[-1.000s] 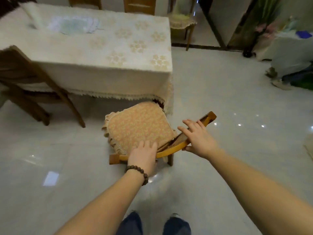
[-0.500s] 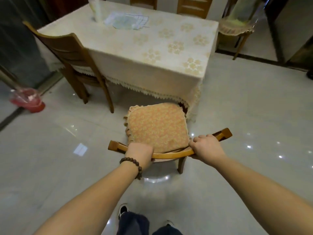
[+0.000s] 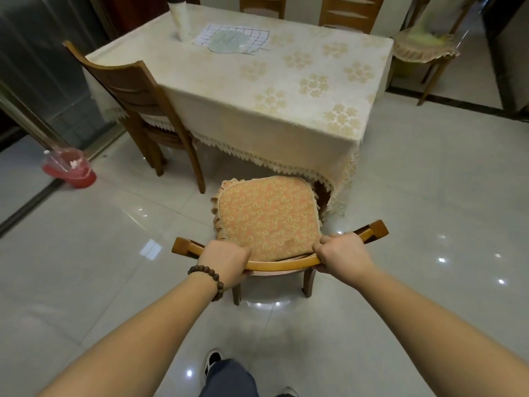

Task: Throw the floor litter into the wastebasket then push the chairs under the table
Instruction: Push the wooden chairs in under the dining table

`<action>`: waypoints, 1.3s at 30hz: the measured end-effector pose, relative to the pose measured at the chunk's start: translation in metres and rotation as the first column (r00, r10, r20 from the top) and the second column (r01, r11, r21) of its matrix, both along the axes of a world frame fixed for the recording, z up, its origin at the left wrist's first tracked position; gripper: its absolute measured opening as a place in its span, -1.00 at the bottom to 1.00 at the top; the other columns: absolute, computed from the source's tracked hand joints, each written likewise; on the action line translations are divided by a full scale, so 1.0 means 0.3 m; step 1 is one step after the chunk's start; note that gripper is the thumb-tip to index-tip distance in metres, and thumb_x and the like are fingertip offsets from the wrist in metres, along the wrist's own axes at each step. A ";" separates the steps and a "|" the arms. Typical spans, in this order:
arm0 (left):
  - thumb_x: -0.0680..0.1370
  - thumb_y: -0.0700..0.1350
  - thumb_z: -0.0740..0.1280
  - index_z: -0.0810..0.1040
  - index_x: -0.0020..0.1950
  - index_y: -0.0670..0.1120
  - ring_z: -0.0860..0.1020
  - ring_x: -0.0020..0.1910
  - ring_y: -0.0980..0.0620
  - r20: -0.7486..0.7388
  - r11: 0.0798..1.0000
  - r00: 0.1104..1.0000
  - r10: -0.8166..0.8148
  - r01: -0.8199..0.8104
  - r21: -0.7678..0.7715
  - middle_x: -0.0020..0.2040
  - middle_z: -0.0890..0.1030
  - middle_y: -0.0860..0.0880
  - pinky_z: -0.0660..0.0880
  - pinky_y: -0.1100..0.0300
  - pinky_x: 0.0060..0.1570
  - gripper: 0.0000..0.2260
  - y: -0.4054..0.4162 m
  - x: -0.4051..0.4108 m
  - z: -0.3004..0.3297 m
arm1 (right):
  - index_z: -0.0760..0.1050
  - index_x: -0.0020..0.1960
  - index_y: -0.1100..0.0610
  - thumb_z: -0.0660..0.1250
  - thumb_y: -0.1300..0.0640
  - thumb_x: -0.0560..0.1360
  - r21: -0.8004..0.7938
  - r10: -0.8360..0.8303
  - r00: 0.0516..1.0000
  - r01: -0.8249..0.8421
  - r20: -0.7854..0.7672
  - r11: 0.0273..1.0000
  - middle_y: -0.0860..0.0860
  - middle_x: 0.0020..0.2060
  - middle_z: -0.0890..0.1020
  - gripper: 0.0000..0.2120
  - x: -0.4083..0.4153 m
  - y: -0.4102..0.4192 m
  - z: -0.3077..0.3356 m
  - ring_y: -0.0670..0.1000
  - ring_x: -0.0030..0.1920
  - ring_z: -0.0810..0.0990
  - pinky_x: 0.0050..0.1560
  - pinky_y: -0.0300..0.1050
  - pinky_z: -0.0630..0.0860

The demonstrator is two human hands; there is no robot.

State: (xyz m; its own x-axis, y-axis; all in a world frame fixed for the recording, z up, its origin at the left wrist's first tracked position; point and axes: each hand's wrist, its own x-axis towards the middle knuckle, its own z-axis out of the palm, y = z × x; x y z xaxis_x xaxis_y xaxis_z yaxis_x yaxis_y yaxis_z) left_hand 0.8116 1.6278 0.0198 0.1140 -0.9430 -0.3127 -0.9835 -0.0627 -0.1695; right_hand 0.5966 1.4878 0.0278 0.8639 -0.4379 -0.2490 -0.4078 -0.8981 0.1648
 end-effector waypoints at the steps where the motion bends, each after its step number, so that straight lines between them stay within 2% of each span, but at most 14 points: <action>1: 0.53 0.23 0.21 0.45 0.06 -0.01 0.55 -0.13 -0.04 0.003 1.000 1.000 -0.008 0.008 0.000 -0.11 0.58 -0.01 0.47 0.12 -0.23 -0.68 -0.009 0.027 0.000 | 0.54 -0.07 0.06 0.33 -0.12 0.44 -0.001 0.002 1.000 -0.002 0.001 1.000 0.02 -0.23 0.61 -0.75 0.020 -0.004 -0.001 0.07 -0.24 0.57 -0.27 -0.11 0.50; 4: 0.53 0.25 0.20 0.45 0.00 0.01 0.53 -0.17 -0.01 0.026 1.000 1.000 -0.018 0.017 0.015 -0.14 0.56 0.01 0.50 0.11 -0.24 -0.68 -0.053 0.120 0.014 | 0.52 -0.14 0.08 0.37 -0.09 0.41 -0.015 -0.005 1.000 0.005 0.028 1.000 0.02 -0.28 0.60 -0.76 0.097 -0.020 0.026 0.09 -0.26 0.57 -0.32 -0.11 0.46; 8: 0.53 0.23 0.23 0.47 0.01 0.03 0.53 -0.17 0.03 0.055 0.999 0.997 -0.045 0.044 0.023 -0.14 0.54 0.03 0.52 0.14 -0.21 -0.71 -0.130 0.261 0.047 | 0.49 -0.04 0.09 0.23 -0.05 0.50 -0.016 -0.037 0.999 0.038 0.040 0.999 0.01 -0.17 0.57 -0.79 0.224 -0.061 0.044 0.10 -0.14 0.55 -0.29 -0.10 0.29; 13: 0.52 0.26 0.21 0.48 0.04 0.07 0.51 -0.18 0.04 0.053 0.995 0.994 -0.098 0.096 0.041 -0.20 0.44 0.08 0.52 0.14 -0.23 -0.70 -0.235 0.481 0.057 | 0.51 -0.08 0.09 0.25 -0.07 0.49 -0.035 -0.060 0.997 0.062 0.056 0.997 0.00 -0.25 0.58 -0.77 0.410 -0.127 0.001 0.10 -0.23 0.56 -0.30 -0.11 0.40; 21: 0.53 0.22 0.22 0.46 0.08 0.02 0.54 -0.15 0.01 0.061 0.972 0.970 -0.234 0.234 0.006 -0.10 0.55 0.01 0.56 0.06 -0.16 -0.69 -0.445 0.866 0.009 | 0.49 -0.04 0.08 0.26 -0.07 0.49 -0.053 -0.224 0.967 0.231 0.119 0.972 0.03 -0.18 0.57 -0.78 0.751 -0.223 -0.028 0.10 -0.16 0.55 -0.25 -0.06 0.38; 23: 0.52 0.24 0.23 0.48 0.06 0.02 0.55 -0.13 0.00 0.048 0.962 0.960 -0.274 0.274 0.005 -0.08 0.56 0.01 0.57 0.05 -0.15 -0.68 -0.506 0.956 -0.001 | 0.49 -0.09 0.07 0.32 -0.07 0.45 -0.060 -0.251 0.958 0.261 0.140 0.963 0.03 -0.23 0.57 -0.79 0.831 -0.252 -0.025 0.09 -0.21 0.54 -0.31 -0.10 0.33; 28: 0.50 0.28 0.19 0.49 0.07 0.02 0.57 -0.10 -0.04 0.035 0.929 0.928 -0.370 0.370 0.018 -0.02 0.58 0.00 0.56 0.03 -0.15 -0.63 -0.655 1.130 -0.020 | 0.51 -0.25 0.08 0.50 -0.10 0.27 -0.097 -0.345 0.935 0.352 0.080 0.931 0.01 -0.40 0.54 -0.71 0.981 -0.330 -0.037 0.09 -0.38 0.51 -0.41 -0.11 0.29; 32: 0.50 0.28 0.18 0.48 0.08 0.02 0.57 -0.08 -0.04 0.047 0.899 0.898 -0.437 0.436 0.032 -0.01 0.58 0.01 0.56 0.02 -0.15 -0.62 -0.753 1.230 -0.026 | 0.48 -0.06 0.06 0.35 -0.13 0.43 -0.074 -0.363 0.926 0.371 0.100 0.926 0.02 -0.21 0.57 -0.73 1.070 -0.378 -0.040 0.09 -0.20 0.54 -0.29 -0.08 0.33; 35: 0.50 0.30 0.18 0.48 0.07 0.04 0.57 -0.07 -0.03 0.060 0.887 0.885 -0.462 0.461 0.027 -0.03 0.58 0.02 0.55 0.04 -0.17 -0.63 -0.820 1.285 -0.021 | 0.50 -0.12 0.07 0.40 -0.13 0.38 -0.089 -0.387 0.916 0.396 0.104 0.914 0.02 -0.27 0.58 -0.72 1.119 -0.418 -0.035 0.09 -0.25 0.54 -0.31 -0.08 0.37; 39: 0.50 0.30 0.19 0.48 0.02 0.05 0.56 -0.10 -0.02 0.059 0.886 0.884 -0.464 0.464 0.016 -0.08 0.55 0.03 0.51 0.10 -0.22 -0.65 -0.913 1.331 -0.004 | 0.47 -0.02 0.05 0.27 -0.14 0.47 -0.058 -0.424 0.898 0.433 0.119 0.900 -0.01 -0.14 0.58 -0.74 1.171 -0.497 -0.043 0.07 -0.10 0.54 -0.21 -0.08 0.30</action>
State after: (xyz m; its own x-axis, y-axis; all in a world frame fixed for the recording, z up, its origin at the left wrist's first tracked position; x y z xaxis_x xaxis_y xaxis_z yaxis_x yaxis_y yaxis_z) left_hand 1.2107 1.3538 0.0185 -0.3181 -0.8923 -0.3203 -0.8883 0.3986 -0.2283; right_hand 0.9478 1.3386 0.0149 0.6065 -0.7862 -0.1188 -0.7682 -0.6179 0.1675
